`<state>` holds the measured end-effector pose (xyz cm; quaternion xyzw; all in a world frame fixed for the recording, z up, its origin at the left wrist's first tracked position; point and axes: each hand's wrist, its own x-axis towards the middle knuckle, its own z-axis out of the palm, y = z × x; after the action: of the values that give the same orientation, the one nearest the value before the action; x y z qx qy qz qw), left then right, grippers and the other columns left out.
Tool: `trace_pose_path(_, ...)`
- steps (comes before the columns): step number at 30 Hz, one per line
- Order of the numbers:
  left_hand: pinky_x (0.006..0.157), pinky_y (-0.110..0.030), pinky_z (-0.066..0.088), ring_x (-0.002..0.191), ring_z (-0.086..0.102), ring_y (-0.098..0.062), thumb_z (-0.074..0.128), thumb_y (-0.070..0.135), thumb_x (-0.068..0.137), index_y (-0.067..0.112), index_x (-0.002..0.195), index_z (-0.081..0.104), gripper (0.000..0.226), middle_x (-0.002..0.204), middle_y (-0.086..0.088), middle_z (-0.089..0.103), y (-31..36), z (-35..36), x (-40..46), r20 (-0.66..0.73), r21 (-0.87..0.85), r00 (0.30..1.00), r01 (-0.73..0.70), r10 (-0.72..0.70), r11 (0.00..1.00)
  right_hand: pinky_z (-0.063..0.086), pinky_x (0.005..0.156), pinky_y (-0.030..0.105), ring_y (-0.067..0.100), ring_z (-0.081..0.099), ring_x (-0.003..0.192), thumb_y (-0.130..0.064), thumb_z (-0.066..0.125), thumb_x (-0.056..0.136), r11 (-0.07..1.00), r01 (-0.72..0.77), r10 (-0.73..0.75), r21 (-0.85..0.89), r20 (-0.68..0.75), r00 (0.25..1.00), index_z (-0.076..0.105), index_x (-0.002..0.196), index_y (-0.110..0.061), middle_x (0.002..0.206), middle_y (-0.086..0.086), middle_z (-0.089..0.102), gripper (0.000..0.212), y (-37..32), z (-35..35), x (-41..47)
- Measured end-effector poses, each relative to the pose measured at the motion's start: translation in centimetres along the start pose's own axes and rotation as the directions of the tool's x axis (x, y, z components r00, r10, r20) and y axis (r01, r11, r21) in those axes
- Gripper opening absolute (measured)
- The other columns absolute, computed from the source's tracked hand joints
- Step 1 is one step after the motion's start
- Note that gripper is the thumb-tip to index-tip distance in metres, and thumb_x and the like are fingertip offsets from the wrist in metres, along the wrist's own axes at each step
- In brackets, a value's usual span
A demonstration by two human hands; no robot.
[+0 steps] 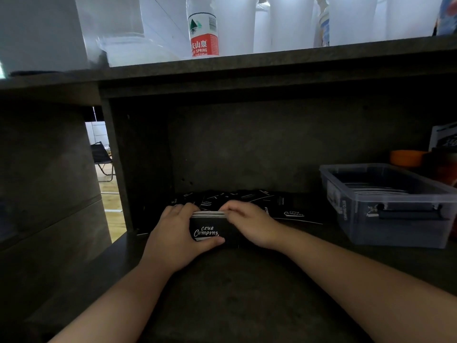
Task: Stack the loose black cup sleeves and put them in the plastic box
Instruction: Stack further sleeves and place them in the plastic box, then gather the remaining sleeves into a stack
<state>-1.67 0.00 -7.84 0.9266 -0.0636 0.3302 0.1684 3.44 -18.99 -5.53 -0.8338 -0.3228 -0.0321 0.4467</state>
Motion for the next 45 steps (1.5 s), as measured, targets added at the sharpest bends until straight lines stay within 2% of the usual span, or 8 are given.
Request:
trace_pose_path(6,0.082,-0.023,0.039,0.103,0.042,-0.003,0.059,0.080,0.059,0.037,0.112,0.054,0.069,0.104,0.020,0.053,-0.2,-0.1,0.0,0.038,-0.075,0.999,-0.024,0.026,0.997,0.046,0.083,0.028,0.009,0.056,0.095,-0.039,0.061,0.092,0.938,0.186,-0.167,-0.292,0.087,0.982,0.063,0.112,-0.023,0.102,-0.003,0.060,0.026,0.1,0.0,-0.2)
trace_pose_path(10,0.082,-0.027,0.039,0.106,0.045,-0.004,0.027,0.070,0.078,0.034,0.116,0.055,0.059,0.105,0.016,0.054,-0.2,-0.5,-0.3,0.031,-0.236,0.999,-0.005,0.013,0.972,0.038,0.094,0.029,0.011,0.040,0.109,-0.042,0.059,0.093,0.914,0.149,-0.130,-0.376,0.077,0.989,0.060,0.118,-0.024,0.109,-0.005,0.052,0.031,-0.7,0.1,-0.6)
trace_pose_path(16,0.082,-0.031,0.040,0.105,0.046,-0.007,0.015,0.063,0.084,0.030,0.119,0.053,0.061,0.106,0.011,0.057,-0.1,-0.2,-0.4,-0.006,-0.259,1.000,-0.018,0.017,0.966,0.026,0.111,0.046,0.028,0.034,0.129,-0.026,0.057,0.093,0.617,0.063,-0.010,-0.784,0.073,0.997,0.027,0.147,-0.011,0.138,0.012,0.042,0.064,-4.1,2.4,-1.4)
trace_pose_path(21,0.085,-0.036,0.043,0.109,0.048,-0.009,0.021,0.054,0.094,0.032,0.127,0.047,0.048,0.115,0.005,0.057,0.1,-0.5,-0.6,-0.020,-0.315,0.999,0.017,-0.025,0.949,0.016,0.116,0.052,0.033,0.033,0.131,-0.020,0.065,0.084,0.581,-0.117,0.141,-0.806,-0.042,0.989,0.030,0.143,-0.009,0.139,0.016,0.039,0.069,-6.7,5.7,-1.2)
trace_pose_path(26,0.079,-0.039,0.042,0.104,0.052,-0.024,0.017,0.050,0.095,0.020,0.124,0.051,0.054,0.110,-0.007,0.058,-0.1,-1.3,-0.6,-0.207,-0.393,0.951,0.135,-0.231,0.909,0.024,0.109,0.048,0.031,0.038,0.125,-0.023,0.061,0.089,0.665,-0.134,0.118,-0.735,-0.074,0.990,0.039,0.135,-0.011,0.133,0.014,0.045,0.052,-7.2,5.0,-1.3)
trace_pose_path(30,0.080,-0.044,0.042,0.100,0.055,-0.038,0.021,0.041,0.104,0.010,0.109,0.056,0.047,0.101,-0.019,0.060,-0.4,-1.8,-0.6,-0.185,-0.424,0.897,0.297,-0.402,0.856,0.028,0.102,0.045,0.027,0.042,0.117,-0.026,0.051,0.096,0.679,-0.109,-0.006,-0.726,-0.154,0.988,0.046,0.122,-0.014,0.122,0.010,0.051,0.029,-7.1,1.5,-3.2)
trace_pose_path(39,0.086,-0.045,0.044,0.104,0.057,-0.032,0.014,0.050,0.099,0.012,0.105,0.065,0.064,0.106,-0.013,0.065,-0.8,-1.0,-0.1,-0.145,-0.334,0.921,0.297,-0.360,0.895,0.027,0.099,0.043,0.026,0.040,0.123,-0.033,0.044,0.100,0.437,-0.423,0.063,-0.794,-0.442,0.895,0.043,0.128,-0.019,0.130,0.005,0.050,0.032,-7.6,-17.8,-9.3)
trace_pose_path(45,0.085,-0.045,0.044,0.103,0.057,-0.031,0.014,0.052,0.096,0.011,0.105,0.067,0.068,0.105,-0.013,0.064,-1.2,-0.5,0.1,-0.163,-0.300,0.932,0.266,-0.324,0.916,0.027,0.099,0.038,0.027,0.045,0.123,-0.032,0.046,0.100,0.359,-0.494,0.271,-0.792,-0.418,0.867,0.047,0.123,-0.018,0.129,0.008,0.055,0.027,-5.8,-24.4,-11.6)
